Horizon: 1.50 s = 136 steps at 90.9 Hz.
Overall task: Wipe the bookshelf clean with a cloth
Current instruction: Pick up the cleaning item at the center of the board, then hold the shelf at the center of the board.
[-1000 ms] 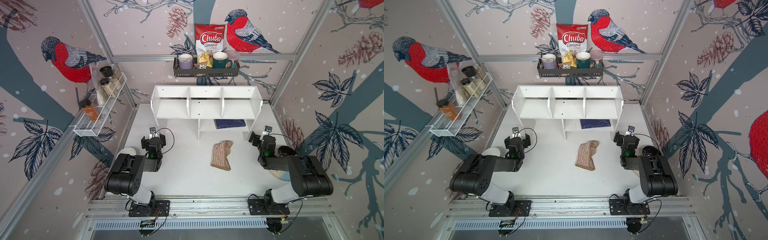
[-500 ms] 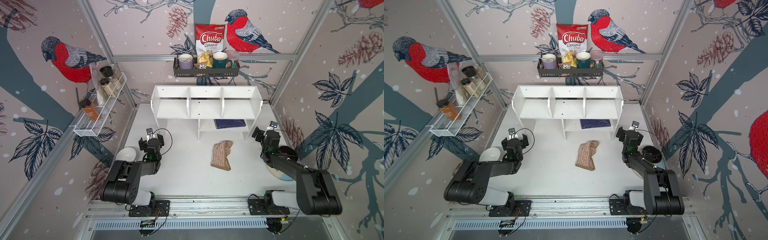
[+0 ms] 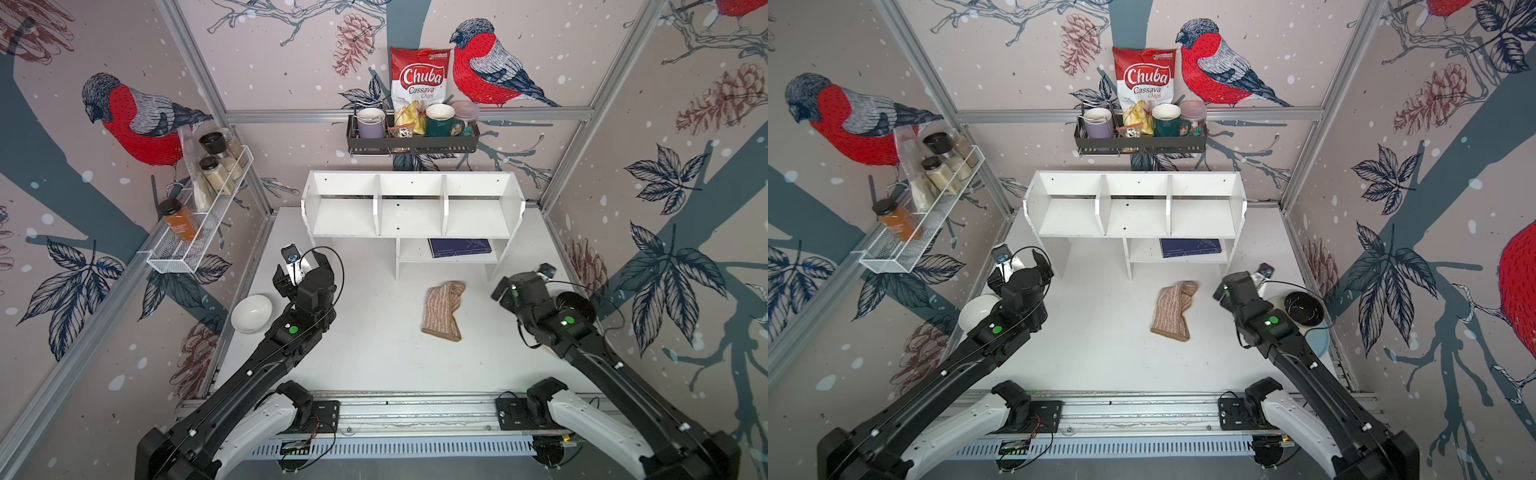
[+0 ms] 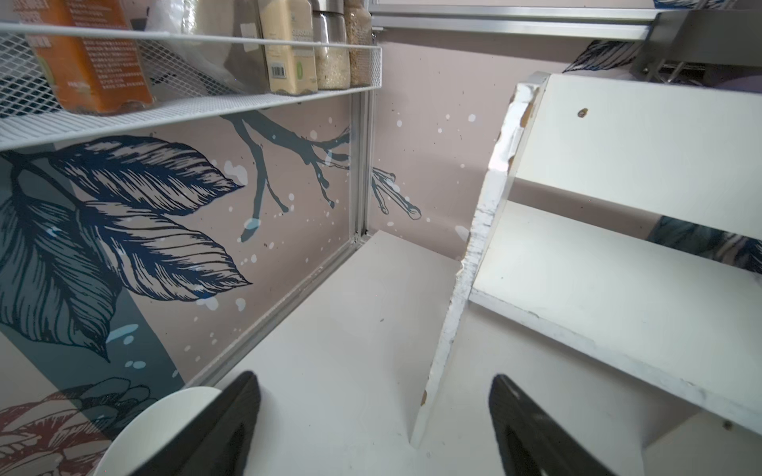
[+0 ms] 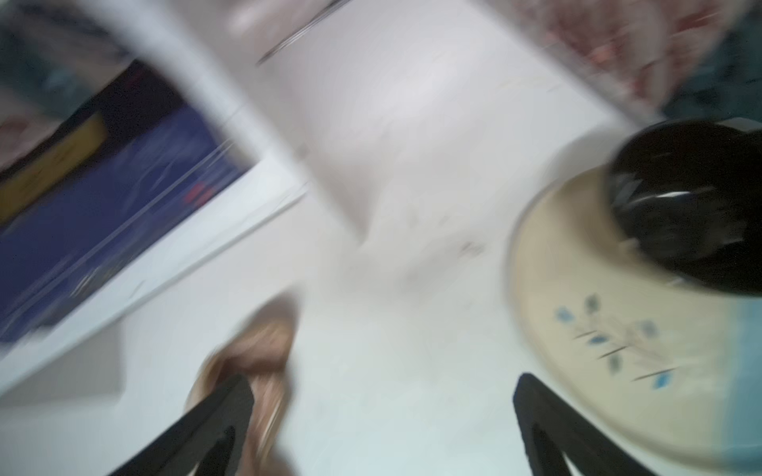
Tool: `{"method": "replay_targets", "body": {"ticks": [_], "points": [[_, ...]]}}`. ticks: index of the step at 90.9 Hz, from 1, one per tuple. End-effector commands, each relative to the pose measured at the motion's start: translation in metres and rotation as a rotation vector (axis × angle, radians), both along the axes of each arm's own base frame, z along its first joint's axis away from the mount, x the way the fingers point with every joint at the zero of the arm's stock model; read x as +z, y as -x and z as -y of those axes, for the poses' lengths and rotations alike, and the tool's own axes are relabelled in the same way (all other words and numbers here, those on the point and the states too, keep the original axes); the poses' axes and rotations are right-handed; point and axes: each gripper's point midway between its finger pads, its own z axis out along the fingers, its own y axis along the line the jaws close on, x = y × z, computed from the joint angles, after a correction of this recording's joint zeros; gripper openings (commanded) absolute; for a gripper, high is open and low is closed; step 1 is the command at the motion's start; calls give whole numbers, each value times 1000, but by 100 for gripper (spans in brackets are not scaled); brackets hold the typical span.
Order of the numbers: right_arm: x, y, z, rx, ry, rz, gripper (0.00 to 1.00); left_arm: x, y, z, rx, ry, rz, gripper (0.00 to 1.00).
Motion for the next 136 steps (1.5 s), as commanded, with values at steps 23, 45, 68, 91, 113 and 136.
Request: {"method": "replay_targets", "body": {"ticks": [23,45,68,91,113,136], "points": [[-80,-7,-130,300,64,-224,92,16,40,-8,-82,23,-214,85],[-118,-13,-161,367,32,-321,49,65,41,-21,-13,82,-91,92],[-100,-3,-152,387,25,-292,0,39,2,-9,-93,156,-343,91],[-1,-8,-154,422,-30,-107,0,51,-23,-22,-84,237,-321,96],[127,-29,-168,466,-25,124,0,64,-66,-10,-189,267,-235,94],[172,-33,-177,485,-18,217,0,57,-105,2,-271,238,-214,85]]}}
